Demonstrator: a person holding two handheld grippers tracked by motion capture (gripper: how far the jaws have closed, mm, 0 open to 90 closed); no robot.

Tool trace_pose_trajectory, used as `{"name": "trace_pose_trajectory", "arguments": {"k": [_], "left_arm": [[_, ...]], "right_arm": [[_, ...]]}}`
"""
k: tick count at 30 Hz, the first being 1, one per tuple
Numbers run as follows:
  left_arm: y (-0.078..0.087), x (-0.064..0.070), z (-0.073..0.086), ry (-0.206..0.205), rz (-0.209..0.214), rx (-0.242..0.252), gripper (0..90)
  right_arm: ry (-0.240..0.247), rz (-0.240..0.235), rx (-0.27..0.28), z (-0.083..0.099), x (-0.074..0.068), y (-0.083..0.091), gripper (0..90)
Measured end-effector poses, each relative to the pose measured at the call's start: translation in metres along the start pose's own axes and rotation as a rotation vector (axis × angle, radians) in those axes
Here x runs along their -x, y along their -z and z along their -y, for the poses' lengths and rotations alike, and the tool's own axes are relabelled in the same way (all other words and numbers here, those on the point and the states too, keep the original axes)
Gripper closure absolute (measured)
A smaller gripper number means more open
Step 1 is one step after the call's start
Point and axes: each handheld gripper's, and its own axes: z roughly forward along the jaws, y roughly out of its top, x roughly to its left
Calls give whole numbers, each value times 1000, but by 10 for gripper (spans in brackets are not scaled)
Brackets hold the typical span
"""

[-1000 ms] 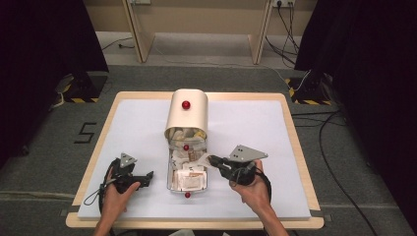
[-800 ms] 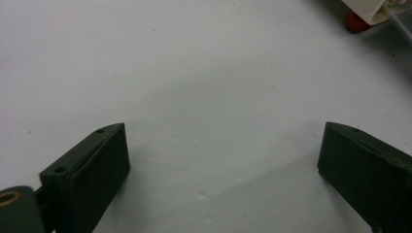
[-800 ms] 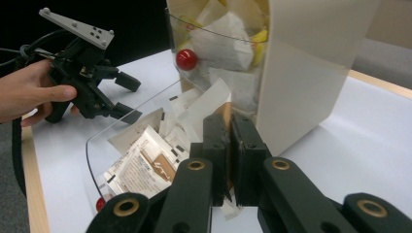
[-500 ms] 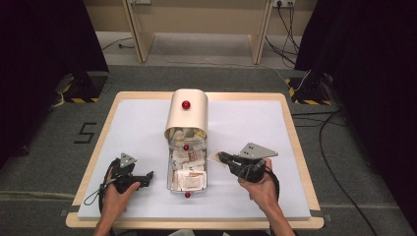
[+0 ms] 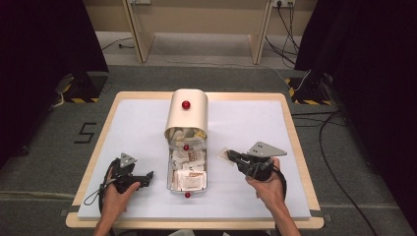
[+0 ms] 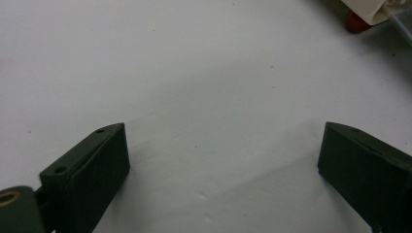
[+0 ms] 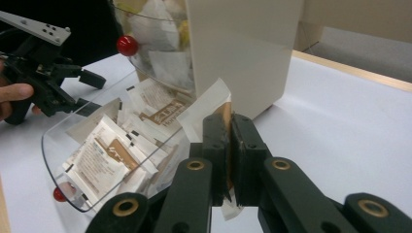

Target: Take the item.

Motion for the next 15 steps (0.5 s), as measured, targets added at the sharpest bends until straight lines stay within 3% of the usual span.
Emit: {"name": "trace_pose_trajectory", "arguments": {"k": [15], "left_arm": [[0,0,0,0,0,0,38]], "right_arm": [[-43,55,-19,13,21,4,859]]}}
